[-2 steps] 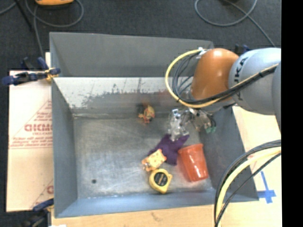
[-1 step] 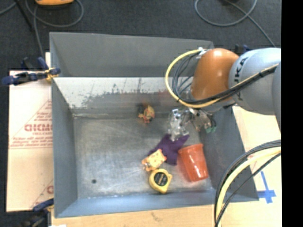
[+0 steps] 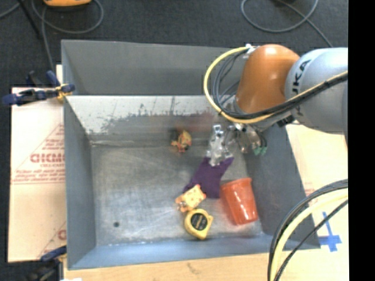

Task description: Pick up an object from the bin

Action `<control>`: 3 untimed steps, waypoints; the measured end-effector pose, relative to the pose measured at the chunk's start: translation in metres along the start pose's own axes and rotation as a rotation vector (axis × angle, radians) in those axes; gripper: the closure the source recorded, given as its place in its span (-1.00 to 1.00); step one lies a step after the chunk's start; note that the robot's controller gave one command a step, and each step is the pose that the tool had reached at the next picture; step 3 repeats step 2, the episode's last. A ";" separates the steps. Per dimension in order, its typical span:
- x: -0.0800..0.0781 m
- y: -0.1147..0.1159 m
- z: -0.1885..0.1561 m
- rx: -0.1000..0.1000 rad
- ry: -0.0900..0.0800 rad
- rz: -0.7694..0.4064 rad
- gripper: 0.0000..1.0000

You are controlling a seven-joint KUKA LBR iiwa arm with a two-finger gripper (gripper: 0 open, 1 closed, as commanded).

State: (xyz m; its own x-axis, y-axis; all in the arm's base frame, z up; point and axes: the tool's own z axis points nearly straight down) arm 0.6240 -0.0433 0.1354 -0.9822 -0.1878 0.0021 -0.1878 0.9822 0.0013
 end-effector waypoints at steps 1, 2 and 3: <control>0.028 -0.018 -0.059 -0.002 -0.002 0.102 1.00; 0.017 -0.031 -0.097 0.006 -0.009 0.035 1.00; 0.017 -0.031 -0.097 0.006 -0.009 0.035 1.00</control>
Offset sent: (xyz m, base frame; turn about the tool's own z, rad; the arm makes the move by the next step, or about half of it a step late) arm 0.0258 -0.0213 0.1206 -0.2355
